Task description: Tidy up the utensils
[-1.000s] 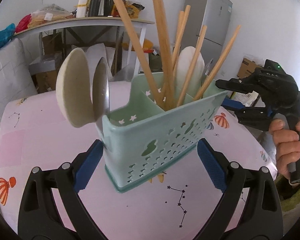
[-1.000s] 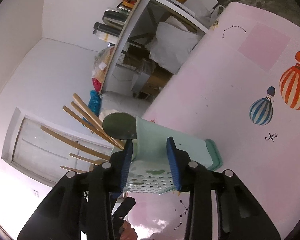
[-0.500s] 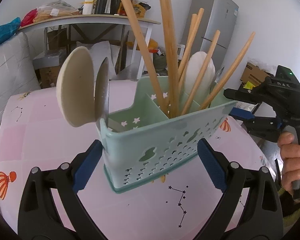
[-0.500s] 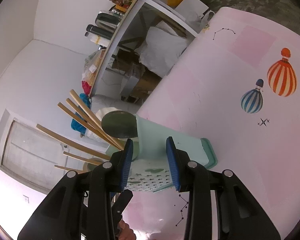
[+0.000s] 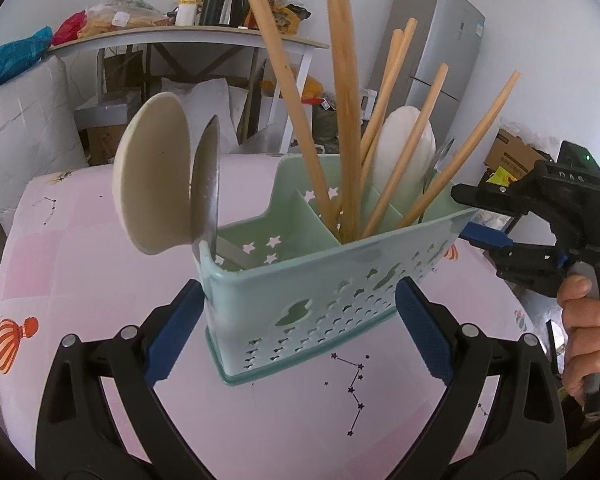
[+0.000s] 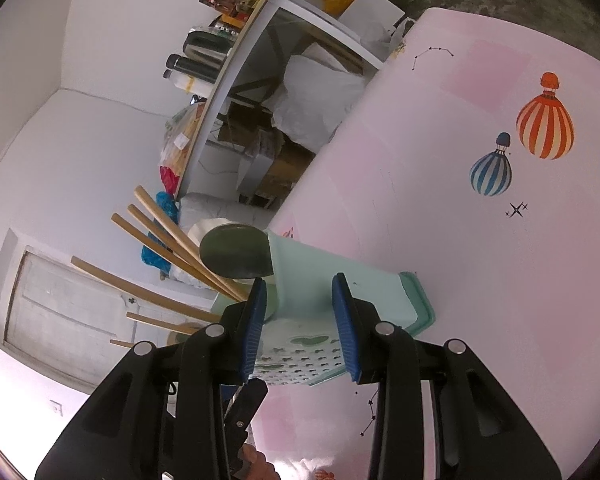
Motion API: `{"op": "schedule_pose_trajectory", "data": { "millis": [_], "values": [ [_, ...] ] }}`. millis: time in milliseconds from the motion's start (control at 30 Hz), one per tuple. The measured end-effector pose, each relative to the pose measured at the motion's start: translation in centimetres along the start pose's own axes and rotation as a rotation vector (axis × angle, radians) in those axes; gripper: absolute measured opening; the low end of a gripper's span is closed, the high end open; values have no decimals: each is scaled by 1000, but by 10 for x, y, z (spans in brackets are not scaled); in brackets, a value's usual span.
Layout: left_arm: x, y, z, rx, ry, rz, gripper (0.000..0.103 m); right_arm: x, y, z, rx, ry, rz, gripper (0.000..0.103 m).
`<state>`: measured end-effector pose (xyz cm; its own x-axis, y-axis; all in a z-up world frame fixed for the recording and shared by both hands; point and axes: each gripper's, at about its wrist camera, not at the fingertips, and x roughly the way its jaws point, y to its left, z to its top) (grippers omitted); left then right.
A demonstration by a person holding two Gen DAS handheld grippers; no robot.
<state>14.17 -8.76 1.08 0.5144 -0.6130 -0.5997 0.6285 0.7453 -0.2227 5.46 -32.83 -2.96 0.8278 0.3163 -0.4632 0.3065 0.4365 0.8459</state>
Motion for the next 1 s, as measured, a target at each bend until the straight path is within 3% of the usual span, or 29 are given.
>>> {"op": "schedule_pose_trajectory", "data": {
  "millis": [433,633,1000],
  "values": [
    [2,-10,-4,-1,-5,54,93,2,1,0,0,11,4,34],
    [1,-19,-5,8,35,106,94,3,4,3,2,40,4,34],
    [-8,-21,-5,-35,67,107,94,5,-1,10,34,94,30,34]
  ]
}}
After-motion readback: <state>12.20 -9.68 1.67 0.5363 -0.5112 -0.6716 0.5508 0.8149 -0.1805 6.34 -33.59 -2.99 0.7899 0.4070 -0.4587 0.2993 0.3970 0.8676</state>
